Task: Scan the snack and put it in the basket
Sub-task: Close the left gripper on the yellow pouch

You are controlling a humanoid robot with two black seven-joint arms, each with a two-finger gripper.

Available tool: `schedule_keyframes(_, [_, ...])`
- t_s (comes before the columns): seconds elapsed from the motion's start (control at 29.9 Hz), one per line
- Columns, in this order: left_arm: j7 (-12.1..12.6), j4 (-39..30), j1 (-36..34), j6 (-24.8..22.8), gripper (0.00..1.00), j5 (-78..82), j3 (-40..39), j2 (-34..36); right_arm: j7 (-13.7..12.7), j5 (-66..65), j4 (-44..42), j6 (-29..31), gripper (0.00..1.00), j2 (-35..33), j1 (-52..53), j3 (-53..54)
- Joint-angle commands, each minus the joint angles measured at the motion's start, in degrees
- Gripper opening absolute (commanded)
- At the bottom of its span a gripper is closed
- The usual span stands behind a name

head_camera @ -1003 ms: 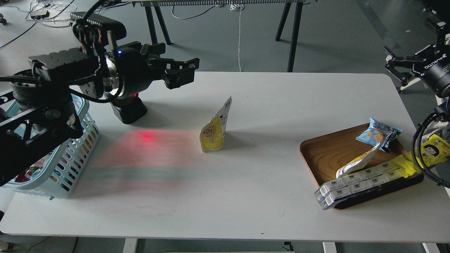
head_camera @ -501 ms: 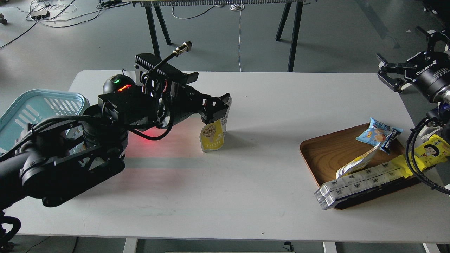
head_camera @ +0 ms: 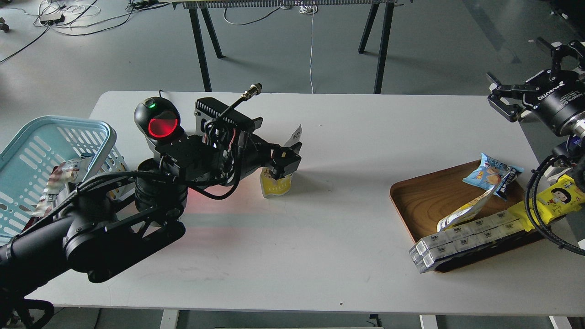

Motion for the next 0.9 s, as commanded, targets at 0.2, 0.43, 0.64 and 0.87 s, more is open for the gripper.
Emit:
schedule_keyframes(0.2, [-1.37, 3.61, 2.92, 0.0, 0.97, 4.45, -0.01, -2.91, 0.13, -0.3, -0.07, 0.0, 0.99, 0.0, -0.82, 0.03])
schedule_keyframes(0.43, [-5.06, 5.02, 4.24, 0.0, 0.88, 7.99, -0.18, -3.62, 0.22, -0.3, -0.08, 0.0, 0.99, 0.09, -1.26, 0.03])
schedule_keyframes(0.64, [-7.87, 5.11, 4.85, 0.0, 0.48, 7.99, -0.36, -3.62, 0.22, -0.3, -0.07, 0.0, 0.99, 0.09, -1.79, 0.03])
schedule_keyframes(0.87, [-8.49, 5.11, 4.94, 0.0, 0.24, 7.99, -0.36, -3.44, 0.22, -0.3, 0.01, 0.0, 0.99, 0.26, -1.79, 0.03])
